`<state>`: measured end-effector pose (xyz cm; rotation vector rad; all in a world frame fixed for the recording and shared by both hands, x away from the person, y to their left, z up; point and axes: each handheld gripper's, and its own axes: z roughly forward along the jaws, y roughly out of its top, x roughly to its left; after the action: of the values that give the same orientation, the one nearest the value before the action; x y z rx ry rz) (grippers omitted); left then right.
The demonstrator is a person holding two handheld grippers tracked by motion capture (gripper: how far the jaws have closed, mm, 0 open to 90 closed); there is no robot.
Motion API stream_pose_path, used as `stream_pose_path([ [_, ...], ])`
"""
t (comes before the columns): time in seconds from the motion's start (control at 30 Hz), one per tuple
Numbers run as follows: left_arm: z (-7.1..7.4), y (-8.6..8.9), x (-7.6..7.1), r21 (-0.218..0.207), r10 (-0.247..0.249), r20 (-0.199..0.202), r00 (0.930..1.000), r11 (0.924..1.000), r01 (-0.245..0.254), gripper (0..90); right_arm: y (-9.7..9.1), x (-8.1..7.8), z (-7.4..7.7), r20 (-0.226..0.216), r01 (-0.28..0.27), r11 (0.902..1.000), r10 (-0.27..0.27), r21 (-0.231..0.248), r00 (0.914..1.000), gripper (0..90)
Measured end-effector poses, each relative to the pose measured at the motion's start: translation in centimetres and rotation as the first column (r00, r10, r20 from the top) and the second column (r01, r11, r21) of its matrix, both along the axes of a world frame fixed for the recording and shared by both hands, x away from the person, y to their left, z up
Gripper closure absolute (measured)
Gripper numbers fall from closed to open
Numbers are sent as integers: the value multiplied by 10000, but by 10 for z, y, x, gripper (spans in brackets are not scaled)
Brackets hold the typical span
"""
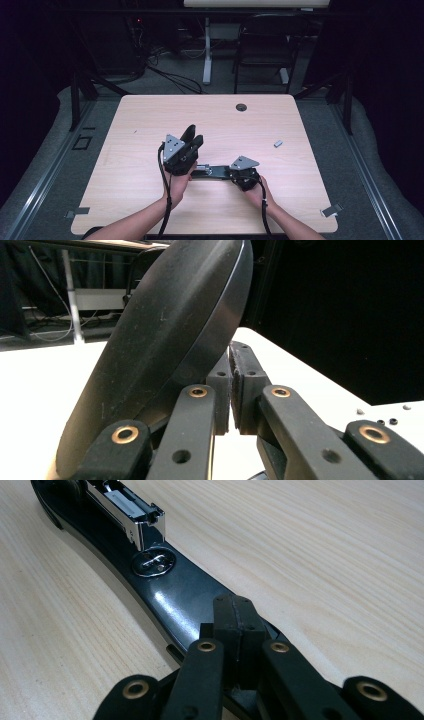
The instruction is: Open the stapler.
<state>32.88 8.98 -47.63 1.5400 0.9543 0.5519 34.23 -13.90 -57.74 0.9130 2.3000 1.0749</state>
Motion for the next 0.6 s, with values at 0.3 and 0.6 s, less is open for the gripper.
stream_pose_path([
  [0.3, 2, 7, 1, 126, 100, 190, 9998, 9999, -102, 871, 1, 0, 0, 31, 33, 10000, -33, 9, 10000, 900],
  [0.6, 5, 13, 1, 275, 82, 168, 9998, 9996, -87, 871, 1, 0, 0, 23, 32, 10000, -32, -46, 10000, 900],
])
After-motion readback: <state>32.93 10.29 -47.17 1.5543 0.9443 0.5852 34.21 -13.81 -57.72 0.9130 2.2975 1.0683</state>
